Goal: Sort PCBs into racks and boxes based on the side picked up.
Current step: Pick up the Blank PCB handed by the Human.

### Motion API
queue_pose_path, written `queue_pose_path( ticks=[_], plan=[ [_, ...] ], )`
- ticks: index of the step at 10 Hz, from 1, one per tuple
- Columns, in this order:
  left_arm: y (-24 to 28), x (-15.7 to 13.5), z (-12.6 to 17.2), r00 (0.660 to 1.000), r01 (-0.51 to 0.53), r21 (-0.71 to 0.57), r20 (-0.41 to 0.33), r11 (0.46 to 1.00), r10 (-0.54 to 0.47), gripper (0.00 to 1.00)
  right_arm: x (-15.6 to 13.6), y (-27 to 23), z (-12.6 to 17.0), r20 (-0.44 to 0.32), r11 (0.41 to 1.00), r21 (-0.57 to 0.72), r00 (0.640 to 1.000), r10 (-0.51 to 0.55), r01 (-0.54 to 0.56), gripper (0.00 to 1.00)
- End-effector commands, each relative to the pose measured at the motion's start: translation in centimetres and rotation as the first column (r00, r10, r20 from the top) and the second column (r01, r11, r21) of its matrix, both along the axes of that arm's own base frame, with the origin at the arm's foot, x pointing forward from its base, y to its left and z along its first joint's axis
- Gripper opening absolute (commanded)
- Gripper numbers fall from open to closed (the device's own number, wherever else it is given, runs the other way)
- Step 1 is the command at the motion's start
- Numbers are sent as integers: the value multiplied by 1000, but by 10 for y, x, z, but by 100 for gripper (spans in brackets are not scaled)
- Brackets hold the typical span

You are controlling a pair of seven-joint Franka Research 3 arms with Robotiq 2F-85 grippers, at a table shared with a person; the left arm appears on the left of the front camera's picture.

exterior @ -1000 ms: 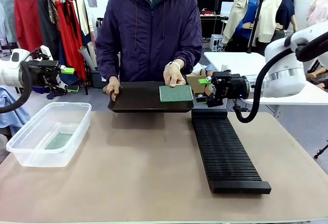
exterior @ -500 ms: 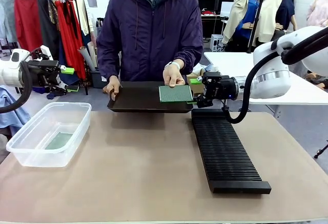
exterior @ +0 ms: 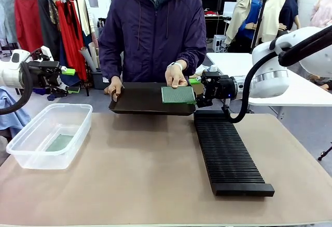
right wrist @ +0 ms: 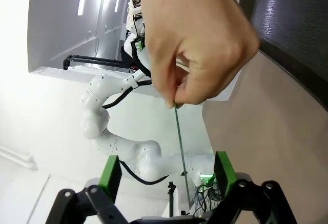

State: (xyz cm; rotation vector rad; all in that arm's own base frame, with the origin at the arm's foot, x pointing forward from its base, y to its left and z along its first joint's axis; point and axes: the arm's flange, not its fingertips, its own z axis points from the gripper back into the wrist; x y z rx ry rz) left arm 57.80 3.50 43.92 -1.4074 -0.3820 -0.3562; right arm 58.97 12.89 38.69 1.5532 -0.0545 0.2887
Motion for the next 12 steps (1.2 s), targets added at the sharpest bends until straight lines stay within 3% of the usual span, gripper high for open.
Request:
queue_pose_path(
  ticks=[1,4,5,12],
  plan=[
    [1,-1,2,1000,-4,2,3,1000,4,100,10,7,4,-18,1000,-14,1000,-18,18,74],
    [1,-1,2,1000,-4,2,3,1000,4,100,14,11,2,-23,999,-22,999,-48,48,14],
    [1,-1,2,1000,-4,2,3,1000,4,100,15,11,2,-22,998,-19,998,-52,52,0],
    [1,-1,2,1000,-4,2,3,1000,4,100,15,12,0,-45,996,-27,995,-84,83,0]
  ],
)
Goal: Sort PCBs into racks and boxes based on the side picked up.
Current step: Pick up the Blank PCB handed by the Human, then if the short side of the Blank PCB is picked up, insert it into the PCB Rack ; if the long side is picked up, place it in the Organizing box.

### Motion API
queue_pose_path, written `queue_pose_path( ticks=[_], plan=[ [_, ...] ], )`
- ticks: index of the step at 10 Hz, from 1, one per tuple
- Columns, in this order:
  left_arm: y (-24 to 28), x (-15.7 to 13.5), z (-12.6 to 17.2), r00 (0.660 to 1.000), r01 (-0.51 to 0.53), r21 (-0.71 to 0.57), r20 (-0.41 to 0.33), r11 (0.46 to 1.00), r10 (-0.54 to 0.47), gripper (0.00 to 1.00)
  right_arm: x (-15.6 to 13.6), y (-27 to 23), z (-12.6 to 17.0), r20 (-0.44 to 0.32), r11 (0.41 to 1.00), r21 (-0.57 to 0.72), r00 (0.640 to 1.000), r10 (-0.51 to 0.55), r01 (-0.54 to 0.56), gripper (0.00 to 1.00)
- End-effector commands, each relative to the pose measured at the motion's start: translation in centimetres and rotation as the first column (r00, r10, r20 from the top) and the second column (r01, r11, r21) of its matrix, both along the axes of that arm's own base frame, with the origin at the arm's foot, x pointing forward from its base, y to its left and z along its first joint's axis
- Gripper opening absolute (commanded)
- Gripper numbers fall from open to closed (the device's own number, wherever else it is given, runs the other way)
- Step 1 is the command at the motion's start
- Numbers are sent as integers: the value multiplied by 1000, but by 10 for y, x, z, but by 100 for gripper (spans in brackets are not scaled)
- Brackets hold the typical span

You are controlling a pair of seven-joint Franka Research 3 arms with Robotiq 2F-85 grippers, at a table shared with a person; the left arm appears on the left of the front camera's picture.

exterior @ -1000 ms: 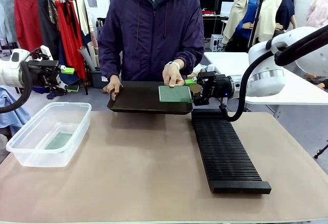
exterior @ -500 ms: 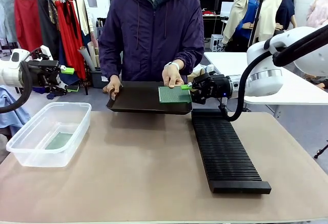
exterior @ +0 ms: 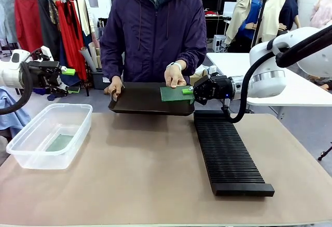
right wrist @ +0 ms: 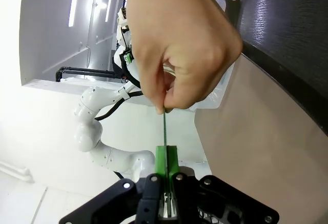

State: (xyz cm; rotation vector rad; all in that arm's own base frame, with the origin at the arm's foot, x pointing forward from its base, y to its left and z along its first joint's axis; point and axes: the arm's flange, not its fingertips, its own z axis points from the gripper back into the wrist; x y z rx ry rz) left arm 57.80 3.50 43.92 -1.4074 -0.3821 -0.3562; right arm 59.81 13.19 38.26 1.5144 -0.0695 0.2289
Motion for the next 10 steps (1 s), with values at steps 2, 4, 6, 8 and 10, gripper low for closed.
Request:
queue_pose_path(
  ticks=[2,4,6,8,10],
  plan=[
    [1,-1,2,1000,-4,2,3,1000,4,100,4,13,2,14,998,-67,1000,-6,7,0],
    [1,-1,2,1000,-4,2,3,1000,4,100,0,0,0,-3,1000,0,1000,0,0,0],
    [1,-1,2,1000,-4,2,3,1000,4,100,0,0,0,-3,1000,0,1000,0,0,0],
    [1,-1,2,1000,-4,2,3,1000,4,100,0,0,0,-3,1000,0,1000,0,0,0],
    [1,-1,2,1000,-4,2,3,1000,4,100,0,0,0,-3,1000,0,1000,0,0,0]
  ],
)
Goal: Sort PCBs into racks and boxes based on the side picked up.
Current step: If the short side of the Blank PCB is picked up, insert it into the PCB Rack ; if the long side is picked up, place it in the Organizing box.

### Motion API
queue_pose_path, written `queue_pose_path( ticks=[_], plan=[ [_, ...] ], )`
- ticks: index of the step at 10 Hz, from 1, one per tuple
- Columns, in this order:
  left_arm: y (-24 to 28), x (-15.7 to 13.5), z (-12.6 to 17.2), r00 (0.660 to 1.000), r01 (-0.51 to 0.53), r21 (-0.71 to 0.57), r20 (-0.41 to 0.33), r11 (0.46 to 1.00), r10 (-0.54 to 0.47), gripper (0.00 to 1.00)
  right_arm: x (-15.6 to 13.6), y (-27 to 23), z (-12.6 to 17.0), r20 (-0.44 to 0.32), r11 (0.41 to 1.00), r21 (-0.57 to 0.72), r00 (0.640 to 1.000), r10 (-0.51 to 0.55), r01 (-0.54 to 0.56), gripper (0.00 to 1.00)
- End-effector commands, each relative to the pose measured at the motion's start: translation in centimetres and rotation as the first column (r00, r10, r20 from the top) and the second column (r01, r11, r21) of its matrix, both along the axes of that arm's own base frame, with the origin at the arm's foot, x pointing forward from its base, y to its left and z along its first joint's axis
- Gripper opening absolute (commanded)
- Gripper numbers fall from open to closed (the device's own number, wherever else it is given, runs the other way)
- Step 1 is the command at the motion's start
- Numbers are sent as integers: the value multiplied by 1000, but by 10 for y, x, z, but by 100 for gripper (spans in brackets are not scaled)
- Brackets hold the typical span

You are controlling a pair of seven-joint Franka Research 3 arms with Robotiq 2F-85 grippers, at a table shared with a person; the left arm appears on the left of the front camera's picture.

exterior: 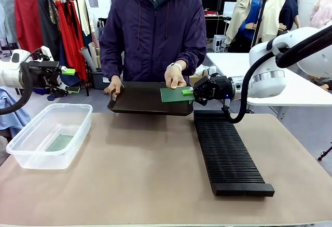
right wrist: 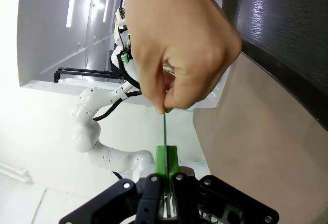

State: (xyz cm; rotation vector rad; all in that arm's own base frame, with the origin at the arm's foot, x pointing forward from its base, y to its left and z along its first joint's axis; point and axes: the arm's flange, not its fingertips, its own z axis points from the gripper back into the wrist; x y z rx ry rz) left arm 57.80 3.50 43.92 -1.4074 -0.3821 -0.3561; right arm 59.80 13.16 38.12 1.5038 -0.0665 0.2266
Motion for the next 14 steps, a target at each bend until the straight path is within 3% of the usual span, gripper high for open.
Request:
queue_pose_path(
  ticks=[1,14],
  plan=[
    [1,-1,2,1000,-4,2,3,1000,4,100,0,0,1,-1,1000,10,1000,0,0,0],
    [1,-1,2,1000,-4,2,3,1000,4,100,0,0,1,-1,1000,10,1000,0,0,0]
  ],
)
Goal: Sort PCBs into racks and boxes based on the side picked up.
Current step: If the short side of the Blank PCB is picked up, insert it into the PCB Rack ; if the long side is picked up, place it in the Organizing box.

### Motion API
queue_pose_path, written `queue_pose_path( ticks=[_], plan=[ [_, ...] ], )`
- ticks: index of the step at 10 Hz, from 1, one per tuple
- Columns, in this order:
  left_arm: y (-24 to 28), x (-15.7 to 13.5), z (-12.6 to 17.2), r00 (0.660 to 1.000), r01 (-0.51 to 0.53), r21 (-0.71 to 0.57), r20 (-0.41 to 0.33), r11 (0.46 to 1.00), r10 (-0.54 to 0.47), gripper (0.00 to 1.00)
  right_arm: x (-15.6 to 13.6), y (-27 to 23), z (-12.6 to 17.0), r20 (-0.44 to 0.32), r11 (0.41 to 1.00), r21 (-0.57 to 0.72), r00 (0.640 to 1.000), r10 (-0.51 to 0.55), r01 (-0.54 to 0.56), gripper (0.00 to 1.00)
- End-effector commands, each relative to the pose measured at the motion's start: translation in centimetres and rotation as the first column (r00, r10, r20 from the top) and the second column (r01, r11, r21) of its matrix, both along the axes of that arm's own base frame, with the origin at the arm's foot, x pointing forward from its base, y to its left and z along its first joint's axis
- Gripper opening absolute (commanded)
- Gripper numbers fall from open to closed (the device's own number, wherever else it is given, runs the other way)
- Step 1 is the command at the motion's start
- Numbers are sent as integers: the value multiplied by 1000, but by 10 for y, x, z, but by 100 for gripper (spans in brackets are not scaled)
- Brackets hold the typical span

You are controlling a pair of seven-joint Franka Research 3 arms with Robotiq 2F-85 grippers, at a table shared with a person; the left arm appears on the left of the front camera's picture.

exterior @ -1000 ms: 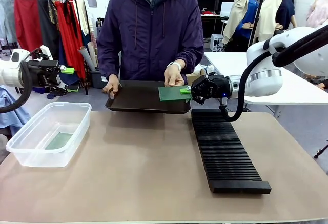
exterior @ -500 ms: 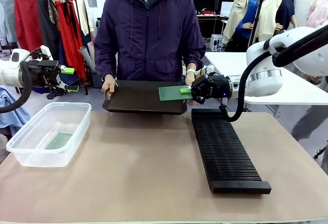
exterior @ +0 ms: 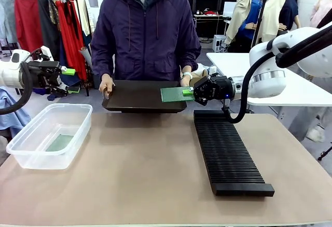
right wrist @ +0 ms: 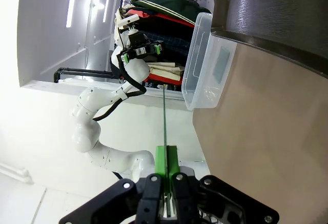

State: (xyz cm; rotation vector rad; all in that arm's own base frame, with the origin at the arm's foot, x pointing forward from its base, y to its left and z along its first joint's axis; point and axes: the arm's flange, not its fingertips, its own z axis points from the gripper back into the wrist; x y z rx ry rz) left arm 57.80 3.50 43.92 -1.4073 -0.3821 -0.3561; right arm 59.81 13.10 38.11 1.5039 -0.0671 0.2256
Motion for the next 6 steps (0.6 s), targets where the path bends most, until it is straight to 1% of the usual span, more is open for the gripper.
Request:
queue_pose_path(
  ticks=[1,6],
  plan=[
    [1,-1,2,1000,-4,2,3,1000,4,100,0,1,1,0,1000,10,1000,1,-1,0],
    [1,-1,2,1000,-4,2,3,1000,4,100,0,1,1,0,1000,10,1000,1,-1,0]
  ],
)
